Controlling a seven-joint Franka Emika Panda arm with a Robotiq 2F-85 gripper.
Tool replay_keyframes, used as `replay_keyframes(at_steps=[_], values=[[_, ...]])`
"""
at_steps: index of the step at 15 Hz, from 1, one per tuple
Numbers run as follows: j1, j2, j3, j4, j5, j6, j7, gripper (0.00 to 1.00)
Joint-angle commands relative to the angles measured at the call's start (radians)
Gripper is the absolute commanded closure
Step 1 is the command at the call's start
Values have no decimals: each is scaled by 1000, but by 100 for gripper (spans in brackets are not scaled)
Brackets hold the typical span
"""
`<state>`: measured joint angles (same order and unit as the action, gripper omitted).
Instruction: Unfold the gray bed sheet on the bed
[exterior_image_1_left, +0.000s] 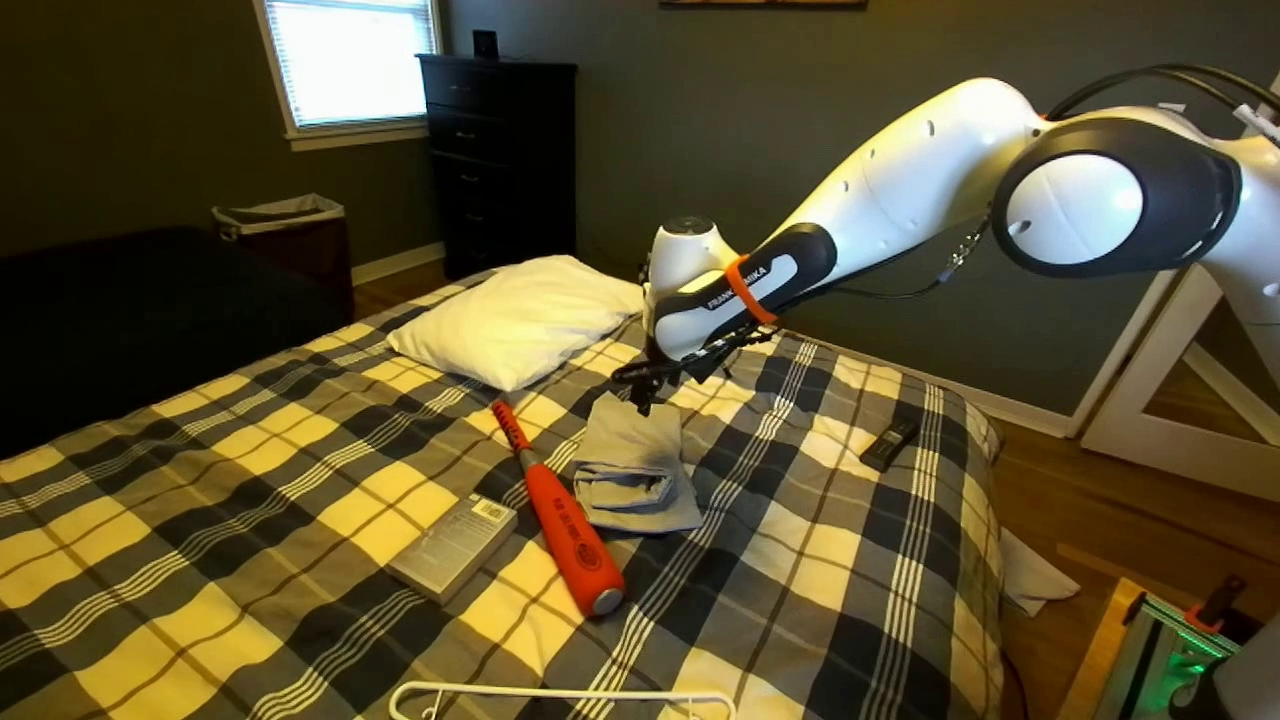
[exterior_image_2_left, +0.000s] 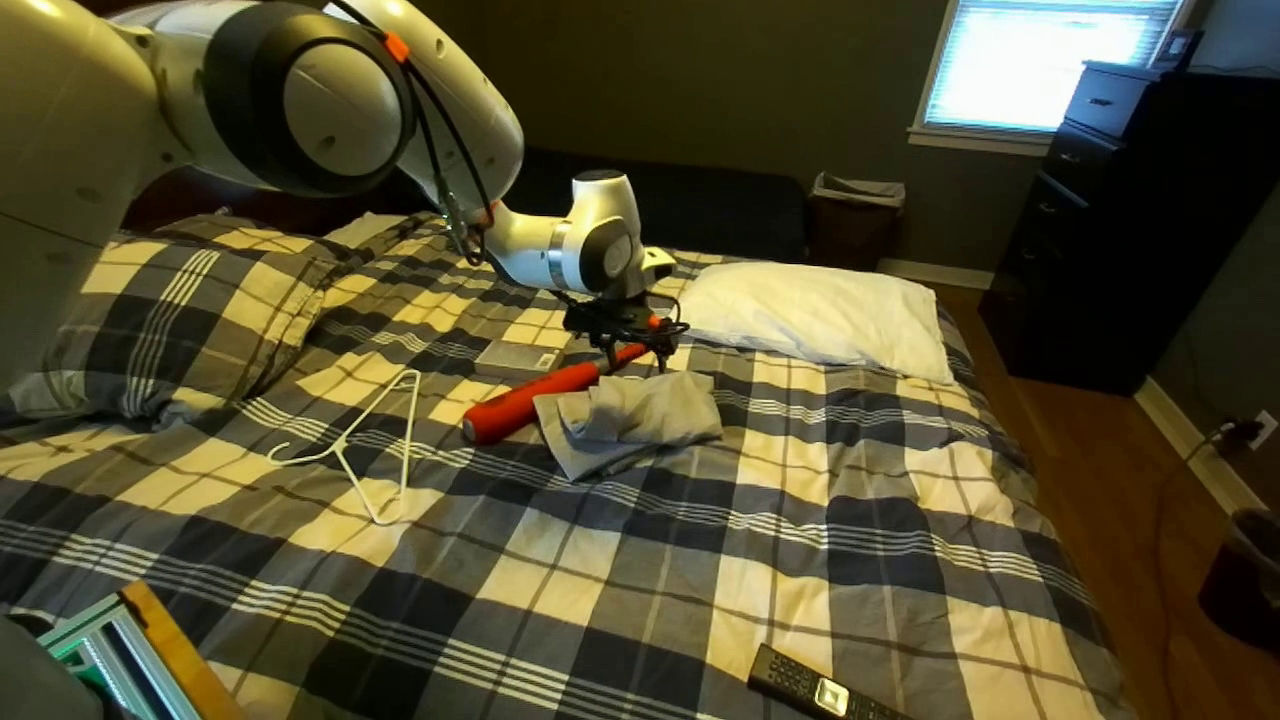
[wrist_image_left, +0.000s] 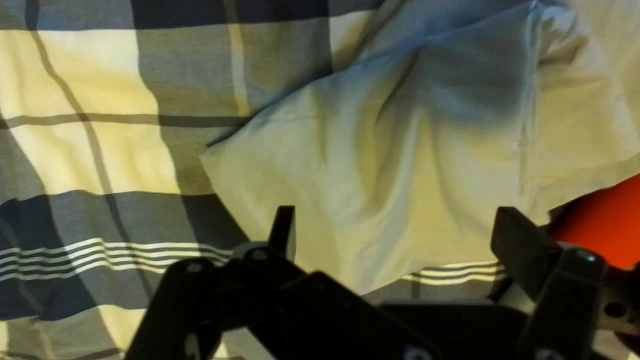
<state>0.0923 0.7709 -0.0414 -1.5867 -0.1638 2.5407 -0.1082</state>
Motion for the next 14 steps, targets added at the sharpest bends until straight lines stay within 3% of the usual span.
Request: replay_keyframes(at_steps=[1,3,10,14], values=[[-8,-40,78,-87,-16,-33,-104,0],[11,-29,75,-90,-32,-3,-92,0],[189,67,-124,-75,-362,248,-2,0],[183,67,-116,-78,-339,252,-11,0]])
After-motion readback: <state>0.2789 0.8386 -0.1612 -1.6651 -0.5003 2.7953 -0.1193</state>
